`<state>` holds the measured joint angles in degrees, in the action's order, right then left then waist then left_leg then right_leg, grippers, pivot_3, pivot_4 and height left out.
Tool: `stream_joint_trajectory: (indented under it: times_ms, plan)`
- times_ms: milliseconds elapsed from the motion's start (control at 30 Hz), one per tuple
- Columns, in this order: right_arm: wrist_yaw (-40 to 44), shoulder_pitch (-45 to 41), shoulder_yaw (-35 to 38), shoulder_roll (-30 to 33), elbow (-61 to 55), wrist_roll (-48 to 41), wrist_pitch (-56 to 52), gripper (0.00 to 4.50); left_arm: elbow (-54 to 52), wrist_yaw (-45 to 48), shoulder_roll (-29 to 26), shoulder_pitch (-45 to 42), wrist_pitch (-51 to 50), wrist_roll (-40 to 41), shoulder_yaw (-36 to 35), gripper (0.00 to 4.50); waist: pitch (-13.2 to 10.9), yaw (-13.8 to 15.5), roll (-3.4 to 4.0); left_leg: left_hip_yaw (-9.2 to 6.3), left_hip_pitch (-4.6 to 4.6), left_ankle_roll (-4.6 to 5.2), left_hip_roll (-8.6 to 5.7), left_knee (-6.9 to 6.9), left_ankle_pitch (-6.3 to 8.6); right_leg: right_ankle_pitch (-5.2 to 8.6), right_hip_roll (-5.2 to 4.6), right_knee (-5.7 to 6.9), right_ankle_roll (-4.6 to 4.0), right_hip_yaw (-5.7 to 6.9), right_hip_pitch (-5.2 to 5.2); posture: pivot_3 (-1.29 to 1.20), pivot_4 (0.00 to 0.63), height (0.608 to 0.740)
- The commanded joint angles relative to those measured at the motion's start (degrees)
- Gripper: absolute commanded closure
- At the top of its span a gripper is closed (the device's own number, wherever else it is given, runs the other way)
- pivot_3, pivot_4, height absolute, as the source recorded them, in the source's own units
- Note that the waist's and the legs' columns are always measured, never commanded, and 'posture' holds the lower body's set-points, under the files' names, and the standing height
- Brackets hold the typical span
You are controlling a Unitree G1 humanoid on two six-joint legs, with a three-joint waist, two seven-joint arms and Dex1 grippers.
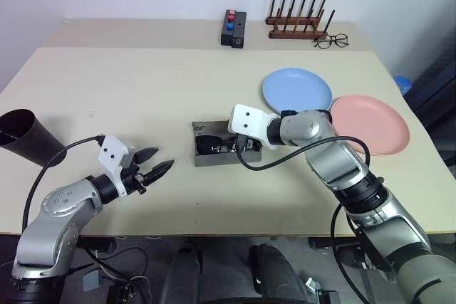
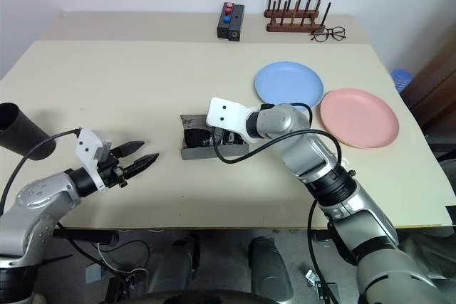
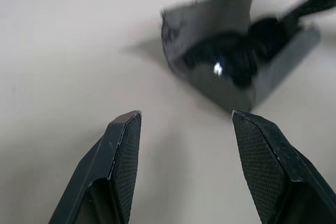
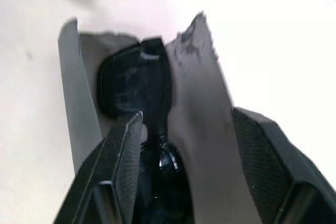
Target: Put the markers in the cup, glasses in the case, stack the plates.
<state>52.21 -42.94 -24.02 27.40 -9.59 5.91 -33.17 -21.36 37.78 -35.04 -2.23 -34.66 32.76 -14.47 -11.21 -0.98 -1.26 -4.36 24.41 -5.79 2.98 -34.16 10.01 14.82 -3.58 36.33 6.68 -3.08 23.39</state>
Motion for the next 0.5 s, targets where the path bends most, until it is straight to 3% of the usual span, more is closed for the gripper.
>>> stream_joint_trajectory:
  times_ms: [33,133,267,500]
  plan:
    - [1.3,-0.6,3.8,1.4,-4.1,-2.7,1.8,1.68,0.0,-4.0,0.3,-8.2,-4.6,3.4,-1.5,3.03,0.0,0.2,-0.01,0.0,0.0,0.0,0.0,-0.01,0.0,0.0,0.0,0.0,0.0,0.0,-0.01,0.0,0.15,0.738]
    - [2.7,0.9,4.8,3.4,-5.1,-3.9,3.9,1.68,3.9,-5.3,1.2,-17.4,-6.3,2.5,1.6,4.48,0.0,0.3,-0.02,0.0,0.0,0.0,-0.02,-0.03,0.0,-0.01,0.0,-0.03,0.03,-0.01,-0.07,0.0,0.15,0.738]
    - [4.9,3.8,5.7,6.7,-7.1,-5.8,6.8,1.68,15.1,-3.8,2.5,-31.7,-5.9,-2.5,9.3,4.48,0.0,0.2,-0.04,-0.01,0.0,0.0,-0.03,-0.04,-0.01,-0.01,0.02,-0.04,0.08,0.0,-0.09,0.0,0.15,0.738]
    - [8.5,8.9,9.6,11.1,-12.9,-11.1,9.2,1.68,40.5,8.8,4.6,-49.2,-0.9,-13.9,24.3,4.48,0.0,-0.3,-0.01,-0.01,0.0,0.01,-0.02,0.08,0.0,-0.06,0.06,0.0,0.31,-0.01,0.03,0.0,0.15,0.738]
